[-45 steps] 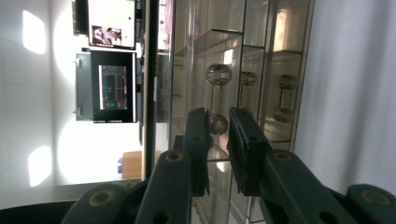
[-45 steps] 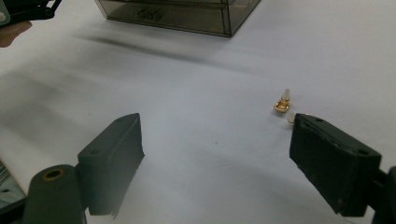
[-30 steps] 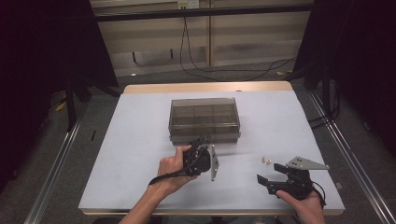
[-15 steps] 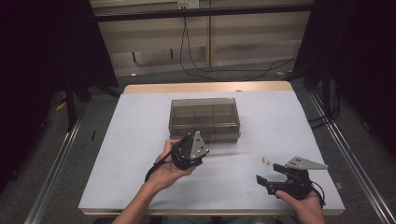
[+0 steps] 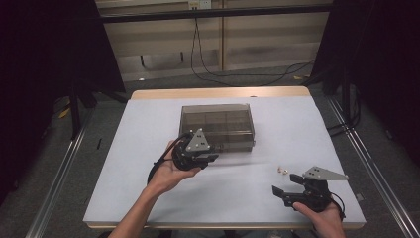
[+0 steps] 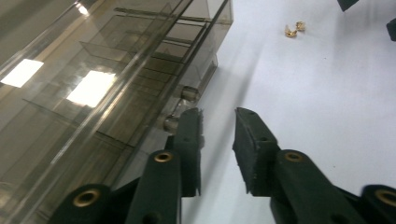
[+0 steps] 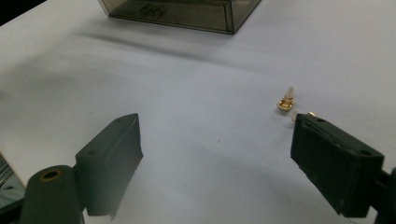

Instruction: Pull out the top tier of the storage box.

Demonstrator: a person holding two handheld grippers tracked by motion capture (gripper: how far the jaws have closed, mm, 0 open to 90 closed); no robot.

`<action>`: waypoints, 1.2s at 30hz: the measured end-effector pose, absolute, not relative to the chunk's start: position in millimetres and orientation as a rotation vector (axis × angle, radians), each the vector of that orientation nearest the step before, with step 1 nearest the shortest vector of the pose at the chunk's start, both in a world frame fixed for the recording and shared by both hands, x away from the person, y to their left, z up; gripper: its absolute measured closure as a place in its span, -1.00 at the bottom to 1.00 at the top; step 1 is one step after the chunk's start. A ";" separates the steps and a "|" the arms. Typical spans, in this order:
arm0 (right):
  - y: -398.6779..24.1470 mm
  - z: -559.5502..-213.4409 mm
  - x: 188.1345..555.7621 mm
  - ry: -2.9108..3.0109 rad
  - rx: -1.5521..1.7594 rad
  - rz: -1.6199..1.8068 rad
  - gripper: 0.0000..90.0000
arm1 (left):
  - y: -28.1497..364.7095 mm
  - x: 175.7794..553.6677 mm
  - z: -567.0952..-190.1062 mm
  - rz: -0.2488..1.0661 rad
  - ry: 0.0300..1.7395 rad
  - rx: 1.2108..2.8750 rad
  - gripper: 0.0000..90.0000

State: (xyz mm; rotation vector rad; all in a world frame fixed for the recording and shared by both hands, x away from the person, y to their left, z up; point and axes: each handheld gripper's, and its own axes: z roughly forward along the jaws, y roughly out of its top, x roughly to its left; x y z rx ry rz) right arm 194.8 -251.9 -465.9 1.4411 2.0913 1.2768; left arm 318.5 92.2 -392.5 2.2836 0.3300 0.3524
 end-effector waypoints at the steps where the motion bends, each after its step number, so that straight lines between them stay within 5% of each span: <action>1: -252.0 -465.9 194.8 2.091 1.441 1.276 -0.65 | 92.9 320.0 -391.3 0.342 0.329 2.282 0.64; 36: -252.4 -466.4 194.4 2.096 1.448 1.276 -0.66 | 72.8 369.1 -379.2 0.238 0.367 2.386 0.70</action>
